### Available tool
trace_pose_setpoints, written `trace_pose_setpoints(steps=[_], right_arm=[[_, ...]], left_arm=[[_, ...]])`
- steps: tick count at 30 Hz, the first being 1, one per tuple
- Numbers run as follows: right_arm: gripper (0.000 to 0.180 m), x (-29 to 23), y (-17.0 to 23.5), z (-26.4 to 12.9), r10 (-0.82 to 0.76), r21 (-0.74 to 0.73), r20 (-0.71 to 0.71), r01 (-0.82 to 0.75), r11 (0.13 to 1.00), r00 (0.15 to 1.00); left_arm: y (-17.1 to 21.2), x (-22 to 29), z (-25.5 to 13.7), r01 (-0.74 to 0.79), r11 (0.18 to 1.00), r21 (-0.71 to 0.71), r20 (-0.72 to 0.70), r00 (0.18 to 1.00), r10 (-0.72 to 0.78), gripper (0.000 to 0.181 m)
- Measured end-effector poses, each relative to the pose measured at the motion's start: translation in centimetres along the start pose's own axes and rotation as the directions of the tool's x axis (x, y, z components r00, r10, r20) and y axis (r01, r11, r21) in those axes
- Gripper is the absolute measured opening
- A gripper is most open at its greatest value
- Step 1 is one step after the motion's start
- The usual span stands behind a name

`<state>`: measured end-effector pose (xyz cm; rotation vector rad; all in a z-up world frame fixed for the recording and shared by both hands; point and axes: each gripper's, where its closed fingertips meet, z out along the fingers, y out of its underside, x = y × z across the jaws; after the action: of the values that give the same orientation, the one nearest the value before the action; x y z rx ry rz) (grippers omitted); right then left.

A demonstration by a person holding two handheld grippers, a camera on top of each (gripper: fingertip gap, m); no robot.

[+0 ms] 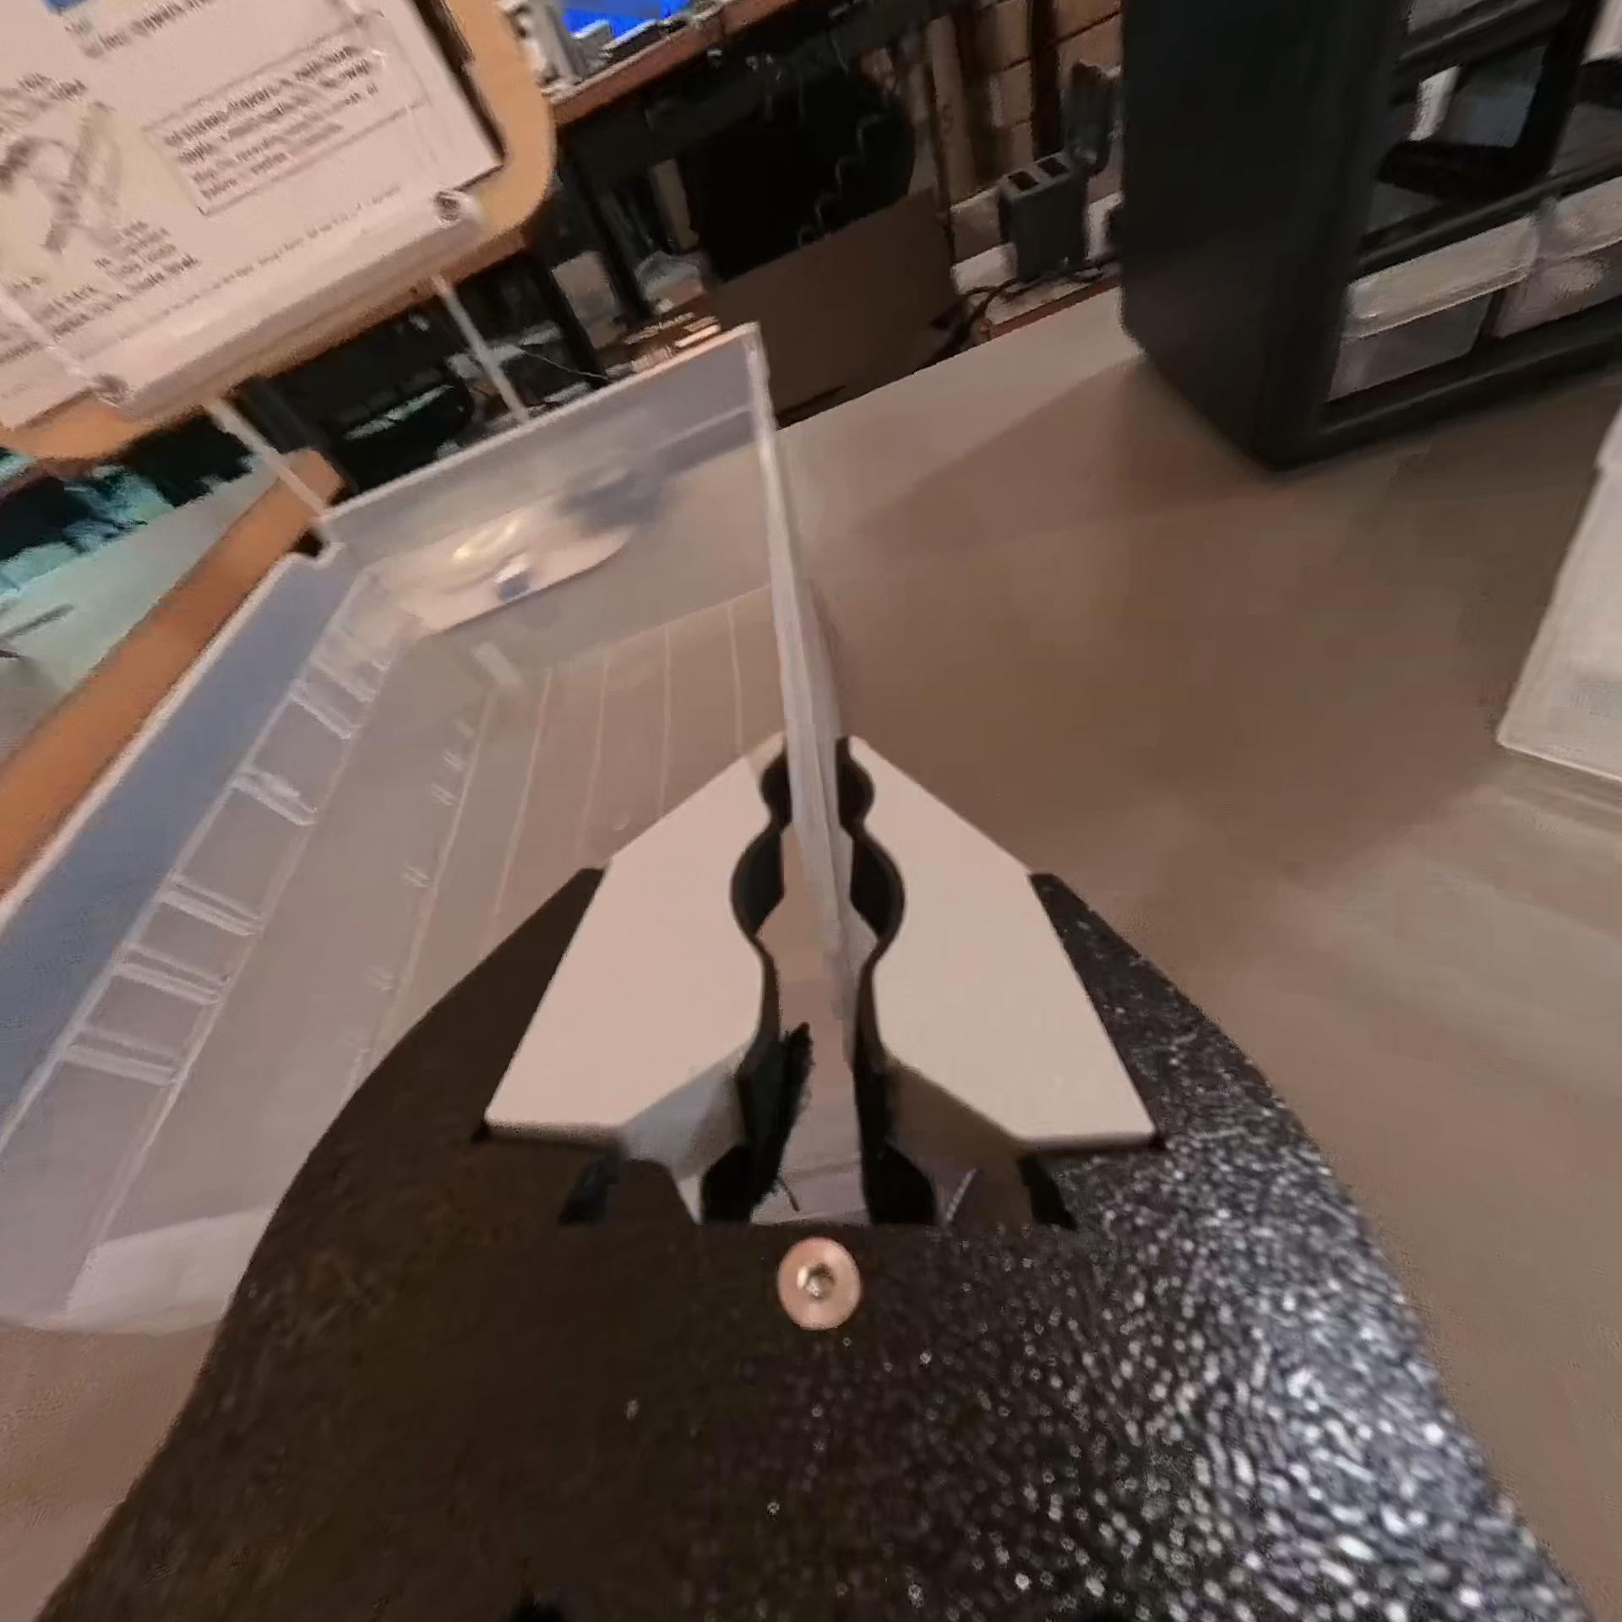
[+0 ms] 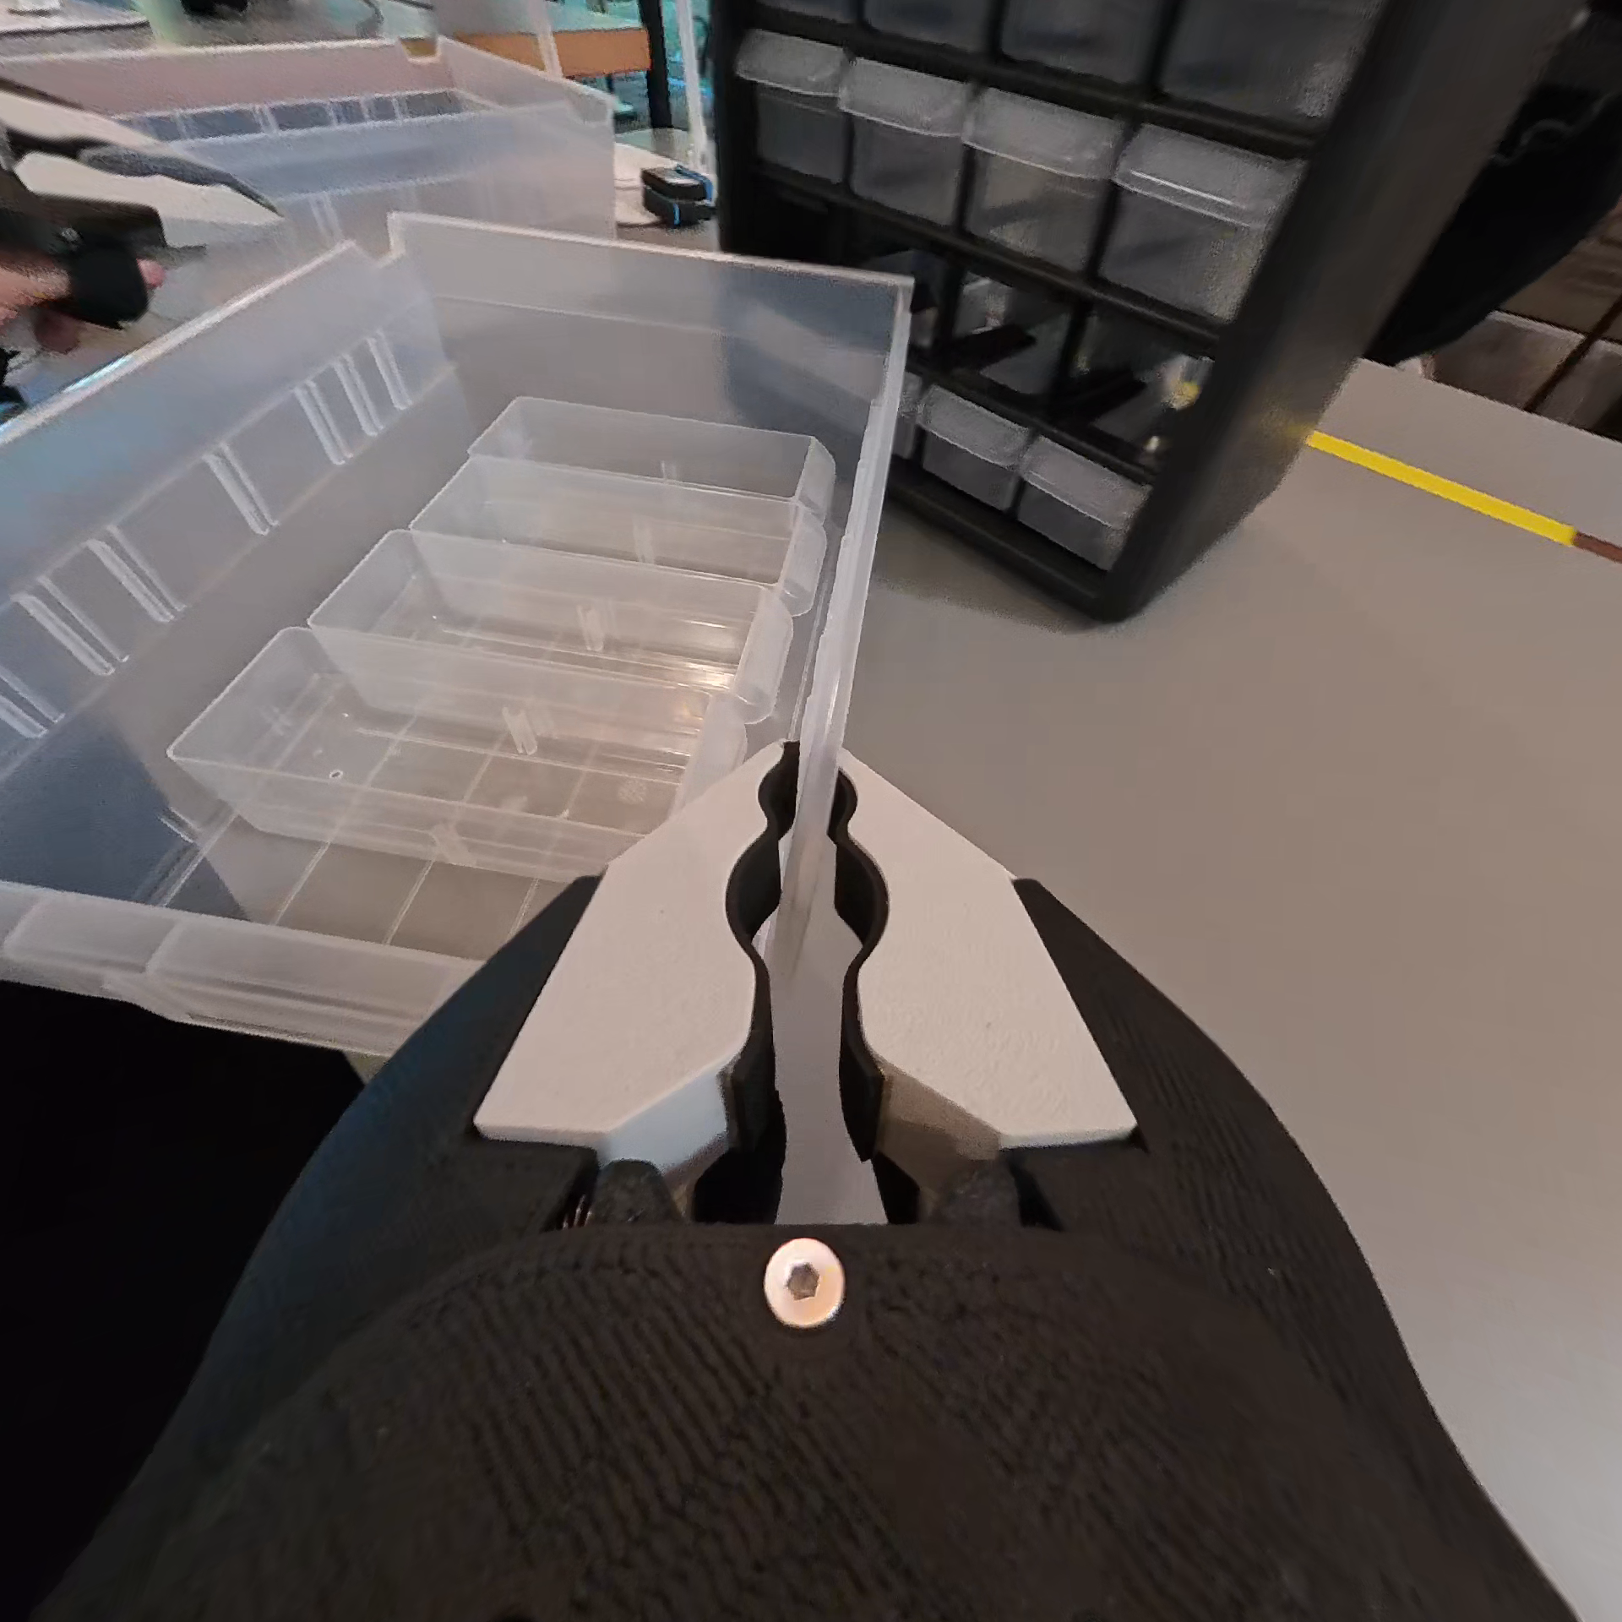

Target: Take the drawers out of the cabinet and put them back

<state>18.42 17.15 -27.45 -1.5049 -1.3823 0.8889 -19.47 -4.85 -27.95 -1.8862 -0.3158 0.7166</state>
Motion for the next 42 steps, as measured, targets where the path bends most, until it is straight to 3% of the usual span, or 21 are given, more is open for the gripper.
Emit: trace_pose_setpoints(steps=[6,9,21,24,32,42], right_arm=[[0.003,-3.3,-1.5,3.3,-0.022,-0.002,0.015,0.022,1.0,1.0],[0.004,-3.7,-2.0,4.6,0.029,0.013,-0.061,-0.028,1.0,0.998],[0.005,-5.9,-4.1,8.8,-0.005,0.067,-0.169,0.016,0.998,0.986],[0.005,-6.5,-4.8,10.1,-0.021,0.073,-0.195,0.036,0.997,0.98],[0.005,-10.4,-6.4,13.9,0.018,0.082,-0.13,-0.007,0.997,0.991],[0.021,-17.4,-10.2,21.9,-0.017,0.131,0.025,0.014,0.991,1.0]], left_arm=[[0.8,-1.6,-0.9,-0.039,0.999,0.009,0.005,0.999,0.039,0.004],[0.8,-2.2,-1.1,-0.022,1.0,0.004,0.01,1.0,0.022,0.004],[-1.3,-6.6,-2.7,0.066,0.991,0.115,0.101,0.992,-0.078,0.003],[-2.5,-7.6,-3.6,0.019,0.986,0.164,0.158,0.986,-0.045,0.002],[-5.7,-8.8,-6.5,-0.138,0.95,0.279,0.27,0.961,0.06,0.002],[-8.2,-9.8,-8.5,-0.133,0.931,0.339,0.287,0.957,0.032,0.002]])
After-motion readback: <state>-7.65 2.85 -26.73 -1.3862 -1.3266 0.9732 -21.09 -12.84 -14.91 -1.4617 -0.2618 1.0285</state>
